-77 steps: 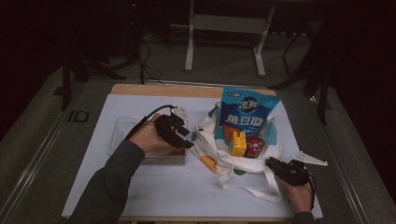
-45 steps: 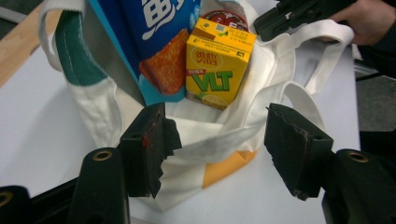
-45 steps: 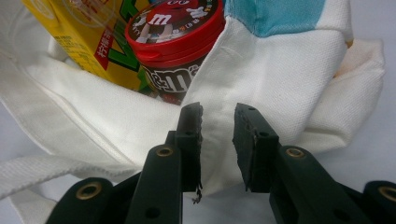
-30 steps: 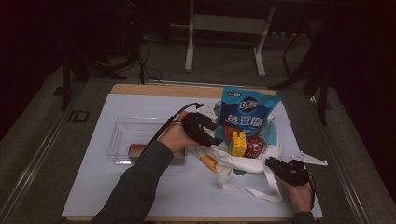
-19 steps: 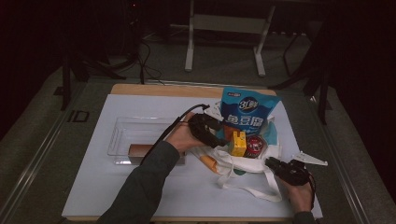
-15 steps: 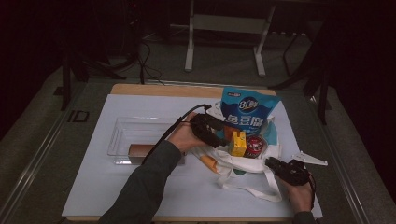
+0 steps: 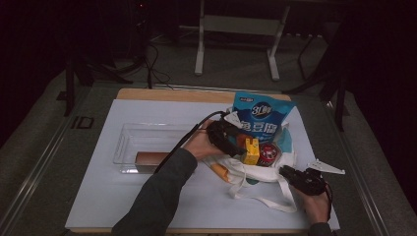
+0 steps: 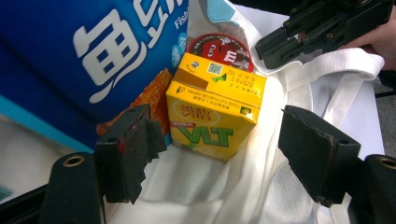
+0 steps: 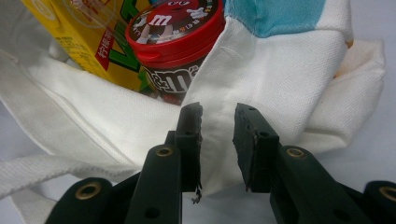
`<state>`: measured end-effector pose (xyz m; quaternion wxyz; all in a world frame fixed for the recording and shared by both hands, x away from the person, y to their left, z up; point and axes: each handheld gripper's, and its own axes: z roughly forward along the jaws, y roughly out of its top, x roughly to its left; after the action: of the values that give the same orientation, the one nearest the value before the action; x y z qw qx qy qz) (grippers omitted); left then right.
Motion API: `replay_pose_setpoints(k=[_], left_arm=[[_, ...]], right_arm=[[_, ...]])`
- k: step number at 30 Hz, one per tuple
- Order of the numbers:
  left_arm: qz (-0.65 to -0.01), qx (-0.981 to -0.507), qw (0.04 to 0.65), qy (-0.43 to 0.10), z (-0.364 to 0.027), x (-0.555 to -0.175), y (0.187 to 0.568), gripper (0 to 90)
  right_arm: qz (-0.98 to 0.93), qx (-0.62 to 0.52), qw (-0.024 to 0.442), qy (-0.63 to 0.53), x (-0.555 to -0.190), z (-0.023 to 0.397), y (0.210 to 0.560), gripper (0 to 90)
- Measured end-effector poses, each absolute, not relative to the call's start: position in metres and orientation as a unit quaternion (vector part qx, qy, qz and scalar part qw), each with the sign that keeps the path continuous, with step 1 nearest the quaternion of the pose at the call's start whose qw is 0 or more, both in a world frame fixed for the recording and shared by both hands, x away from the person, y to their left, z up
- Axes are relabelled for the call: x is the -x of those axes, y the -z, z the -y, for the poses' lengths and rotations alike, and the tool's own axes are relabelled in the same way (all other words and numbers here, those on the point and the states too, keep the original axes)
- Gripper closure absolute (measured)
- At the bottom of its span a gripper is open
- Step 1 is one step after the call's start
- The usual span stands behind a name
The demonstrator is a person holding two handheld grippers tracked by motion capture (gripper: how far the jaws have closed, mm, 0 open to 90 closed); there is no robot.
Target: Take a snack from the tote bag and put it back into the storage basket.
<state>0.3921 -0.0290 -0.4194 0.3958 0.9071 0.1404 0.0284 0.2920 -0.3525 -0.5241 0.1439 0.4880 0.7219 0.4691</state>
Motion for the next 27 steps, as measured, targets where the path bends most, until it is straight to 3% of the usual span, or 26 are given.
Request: replay_pose_setpoints(k=[12, 19, 27], left_arm=[[-0.131, -0.914, 0.384, -0.02, 0.049, -0.397, 0.429, 24.8], [-0.133, -0.914, 0.382, -0.014, 0.057, -0.401, 0.437, 18.7], [-0.132, -0.917, 0.377, -0.01, 0.065, -0.403, 0.447, 19.9]], right_arm=[[-0.723, -0.486, 0.143, -0.469, -0.292, 0.353, 0.524, 71.5], [-0.723, -0.486, 0.144, -0.469, -0.292, 0.353, 0.524, 71.5], [-0.725, -0.485, 0.144, -0.468, -0.292, 0.353, 0.523, 71.3]])
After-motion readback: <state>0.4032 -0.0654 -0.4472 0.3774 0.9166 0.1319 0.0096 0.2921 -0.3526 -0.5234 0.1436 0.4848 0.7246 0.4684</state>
